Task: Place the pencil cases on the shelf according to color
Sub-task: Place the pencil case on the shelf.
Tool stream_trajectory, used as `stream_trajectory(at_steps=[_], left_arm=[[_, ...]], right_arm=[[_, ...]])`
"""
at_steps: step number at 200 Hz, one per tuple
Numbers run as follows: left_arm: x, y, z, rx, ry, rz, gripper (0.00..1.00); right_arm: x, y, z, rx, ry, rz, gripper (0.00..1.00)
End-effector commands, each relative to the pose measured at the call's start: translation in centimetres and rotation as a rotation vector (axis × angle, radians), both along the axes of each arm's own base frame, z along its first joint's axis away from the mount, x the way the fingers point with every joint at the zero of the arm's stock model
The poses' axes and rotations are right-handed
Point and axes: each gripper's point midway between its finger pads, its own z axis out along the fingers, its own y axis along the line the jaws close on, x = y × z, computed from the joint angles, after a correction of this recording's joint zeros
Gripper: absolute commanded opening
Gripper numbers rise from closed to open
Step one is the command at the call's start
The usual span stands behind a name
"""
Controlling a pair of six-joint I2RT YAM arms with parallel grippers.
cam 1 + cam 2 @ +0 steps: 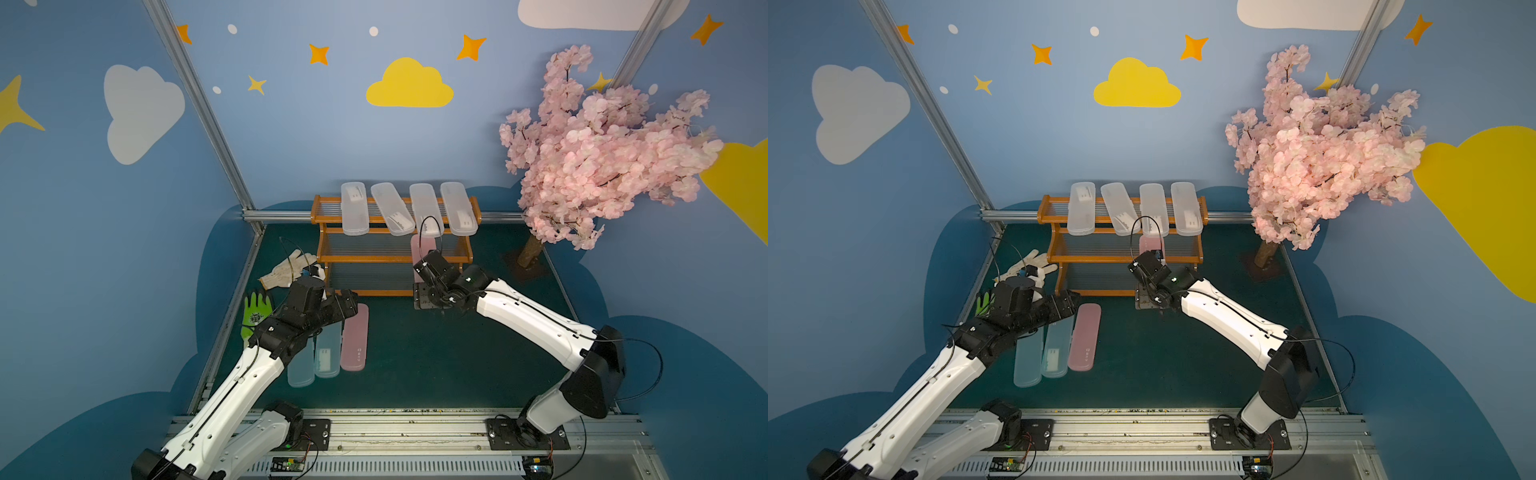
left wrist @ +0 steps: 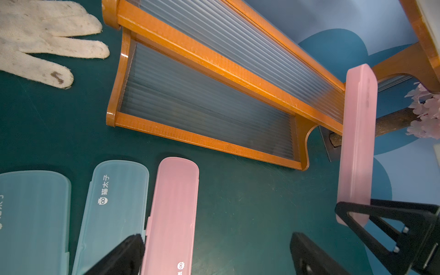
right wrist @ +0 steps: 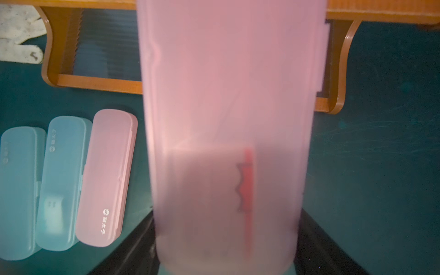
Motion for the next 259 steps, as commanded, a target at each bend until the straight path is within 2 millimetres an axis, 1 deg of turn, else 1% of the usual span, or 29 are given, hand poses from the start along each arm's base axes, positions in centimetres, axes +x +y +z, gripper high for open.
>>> stream_trajectory(at_steps=[1, 26, 55, 106, 123, 163, 183, 196, 219, 248, 259], left_arm=[[0.9, -0.3, 0.8, 0.007, -0.056, -0.014, 1.0], [1.2, -0.3, 0.0, 0.021, -0.055, -0.013, 1.0], [1.7, -0.4, 0.0, 0.045, -0.08, -0.027, 1.0], [2.4, -0.6, -1.8, 0.086, -0.044, -0.047, 1.0], [2.6, -0.7, -2.2, 0.098, -0.042, -0.055, 1.0], [2.8, -0.9, -2.8, 0.136, -0.021, -0.087, 1.0], [2.6, -0.9, -3.0, 0.142, -0.013, -0.096, 1.0], [2.3, -0.8, -3.0, 0.141, -0.006, -0.099, 1.0], [1.6, -0.6, -2.9, 0.13, 0.001, -0.097, 1.0], [0.3, -0.1, -3.0, 0.128, -0.015, -0.099, 1.0], [-0.2, 0.5, -3.2, 0.144, -0.022, -0.087, 1.0]], right_arm=[[2.0, 0.2, 0.3, 0.017, -0.016, -0.018, 0.74], [3.7, 0.0, -0.2, 0.006, -0.011, -0.05, 0.74], [5.1, -0.2, -0.2, -0.002, -0.024, -0.08, 0.75], [7.5, 0.4, -0.3, 0.007, -0.024, -0.089, 0.75], [8.2, 0.4, -0.4, 0.015, -0.016, -0.1, 0.77], [8.9, 0.8, -0.5, 0.03, -0.004, -0.115, 0.87], [8.6, 1.2, 0.0, 0.056, 0.007, -0.1, 0.92], [8.1, 1.4, 0.5, 0.076, 0.018, -0.081, 0.93], [6.7, 1.1, 1.4, 0.109, 0.041, -0.096, 0.94], [4.7, 1.1, 2.5, 0.14, 0.033, -0.071, 0.95], [3.9, 1.0, 3.0, 0.152, 0.026, -0.063, 0.95]])
